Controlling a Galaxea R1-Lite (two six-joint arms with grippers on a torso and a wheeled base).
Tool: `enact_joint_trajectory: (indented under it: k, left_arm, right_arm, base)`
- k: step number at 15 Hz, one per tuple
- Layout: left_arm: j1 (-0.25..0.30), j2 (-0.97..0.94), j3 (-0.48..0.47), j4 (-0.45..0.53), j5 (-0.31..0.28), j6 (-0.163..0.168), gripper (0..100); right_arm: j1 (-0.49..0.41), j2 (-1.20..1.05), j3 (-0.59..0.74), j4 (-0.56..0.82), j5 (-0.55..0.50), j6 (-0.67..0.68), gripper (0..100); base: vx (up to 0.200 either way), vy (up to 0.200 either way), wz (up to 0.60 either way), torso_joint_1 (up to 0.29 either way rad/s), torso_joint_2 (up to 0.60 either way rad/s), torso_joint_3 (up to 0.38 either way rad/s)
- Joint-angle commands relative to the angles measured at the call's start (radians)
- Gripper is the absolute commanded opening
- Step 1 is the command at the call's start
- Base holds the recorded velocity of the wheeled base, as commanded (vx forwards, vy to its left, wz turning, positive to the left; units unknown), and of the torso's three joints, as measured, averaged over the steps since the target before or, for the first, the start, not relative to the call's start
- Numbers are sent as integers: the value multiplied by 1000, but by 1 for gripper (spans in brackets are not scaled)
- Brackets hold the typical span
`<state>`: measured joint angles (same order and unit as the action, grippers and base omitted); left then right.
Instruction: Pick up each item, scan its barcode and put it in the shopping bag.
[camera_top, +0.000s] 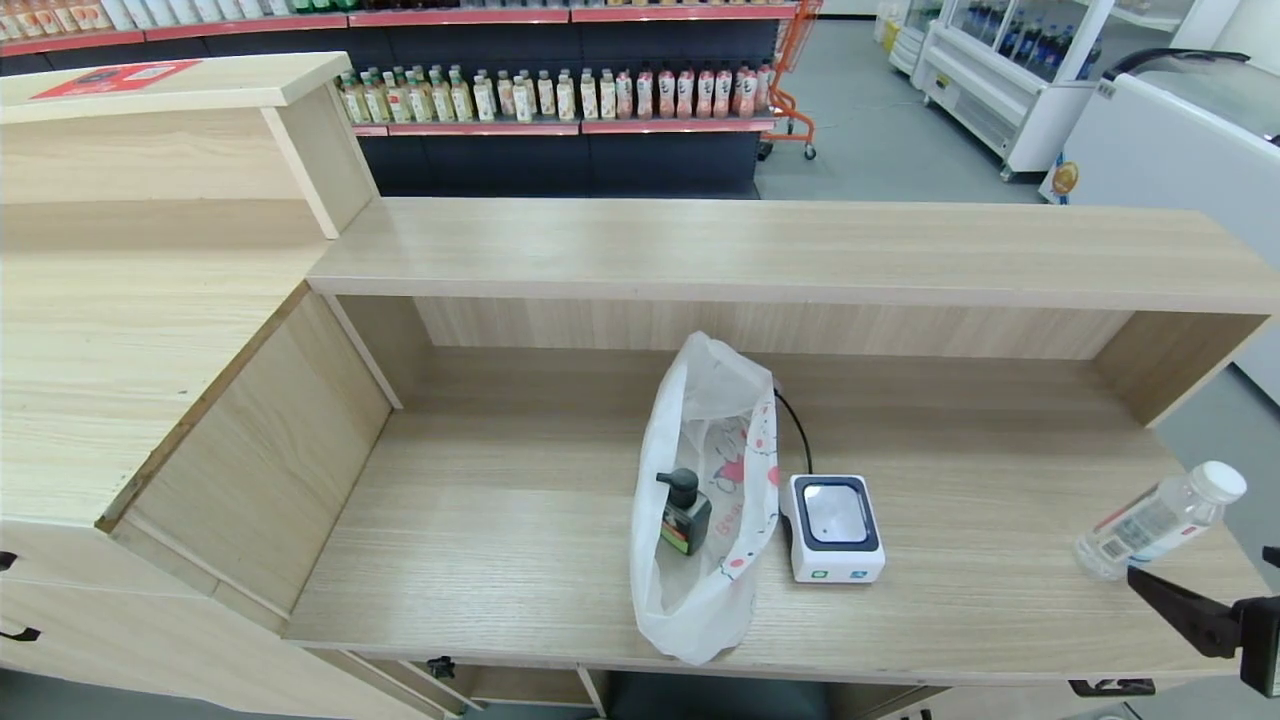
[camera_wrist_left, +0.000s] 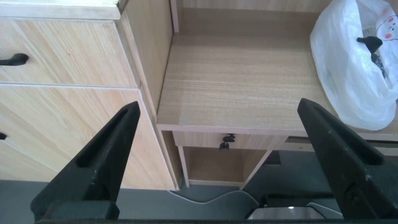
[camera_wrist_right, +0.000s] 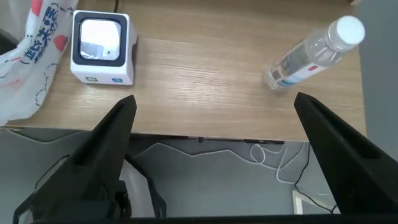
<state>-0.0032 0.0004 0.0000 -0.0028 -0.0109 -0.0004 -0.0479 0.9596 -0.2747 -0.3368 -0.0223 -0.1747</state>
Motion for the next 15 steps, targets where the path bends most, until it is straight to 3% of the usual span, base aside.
enact_joint_trajectory:
  k: [1,6,15]
  left_arm:
    - [0,1,0,0,0,0,100]
    - [0,0,0,0,2,5,100]
    - [0,0,0,0,3,2,100]
  right_arm:
    - [-36,-48,5,5,1,0,100]
    - [-53,-28,-5,9,-2,-2,100]
    - [-81,-58,-5,131,-7,-26,100]
  base:
    - [0,-200,0,-2,7,2]
    - [0,-200,0,5,-1,0]
    - [0,-200,0,-1,0,4]
